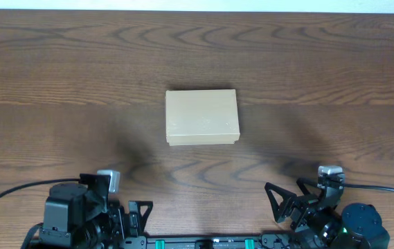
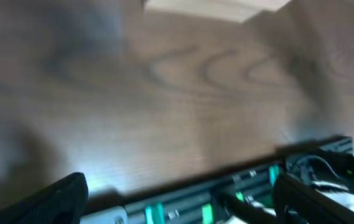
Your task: Pack container
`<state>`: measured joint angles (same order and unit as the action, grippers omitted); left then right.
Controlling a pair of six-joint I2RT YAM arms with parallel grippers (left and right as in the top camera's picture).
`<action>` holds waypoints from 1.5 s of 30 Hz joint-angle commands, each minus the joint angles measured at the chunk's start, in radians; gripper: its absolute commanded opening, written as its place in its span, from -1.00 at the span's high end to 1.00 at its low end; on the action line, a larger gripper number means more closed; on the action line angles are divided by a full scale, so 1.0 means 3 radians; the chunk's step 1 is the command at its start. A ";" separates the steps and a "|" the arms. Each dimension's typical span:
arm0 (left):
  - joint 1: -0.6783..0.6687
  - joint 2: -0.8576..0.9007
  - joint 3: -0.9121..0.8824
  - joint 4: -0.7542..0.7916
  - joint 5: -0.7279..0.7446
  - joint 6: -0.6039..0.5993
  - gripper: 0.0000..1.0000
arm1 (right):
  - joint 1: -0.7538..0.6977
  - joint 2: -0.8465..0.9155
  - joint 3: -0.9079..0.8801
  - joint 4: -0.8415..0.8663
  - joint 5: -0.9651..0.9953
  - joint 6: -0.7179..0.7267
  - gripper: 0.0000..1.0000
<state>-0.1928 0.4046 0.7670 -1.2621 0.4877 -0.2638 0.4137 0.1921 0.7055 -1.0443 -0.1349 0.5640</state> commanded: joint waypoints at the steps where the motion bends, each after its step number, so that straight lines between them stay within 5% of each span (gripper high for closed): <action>1: -0.0014 -0.0022 -0.0001 -0.0122 0.0069 -0.0195 -0.90 | 0.0000 -0.0008 -0.0010 -0.0072 -0.0014 0.0088 -0.98; 12: -0.0014 -0.0022 -0.0001 -0.0060 -0.0479 -0.0195 -0.90 | 0.0000 -0.0008 -0.0010 -0.0369 -0.0014 0.0088 -0.98; 16: -0.0014 -0.0079 -0.0048 0.0682 -0.0820 -0.0102 -0.91 | 0.0000 -0.0008 -0.0010 -0.0427 -0.0013 0.0088 -0.98; 25: 0.0071 -0.0589 -0.0862 0.1991 -0.1185 0.0983 -0.90 | 0.0000 -0.0008 -0.0010 -0.0427 -0.0014 0.0088 -0.99; 32: 0.0290 -0.0965 -0.1662 0.2660 -0.1194 0.1019 -0.91 | 0.0000 -0.0008 -0.0010 -0.0427 -0.0014 0.0088 -0.99; 45: 0.0299 -0.1339 -0.2201 0.3023 -0.1190 0.0954 -0.90 | 0.0000 -0.0008 -0.0010 -0.0427 -0.0013 0.0088 -0.99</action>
<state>-0.1112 0.0124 0.1303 -0.3580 0.1455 0.0231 0.4137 0.1925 0.7040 -1.1706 -0.1387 0.5781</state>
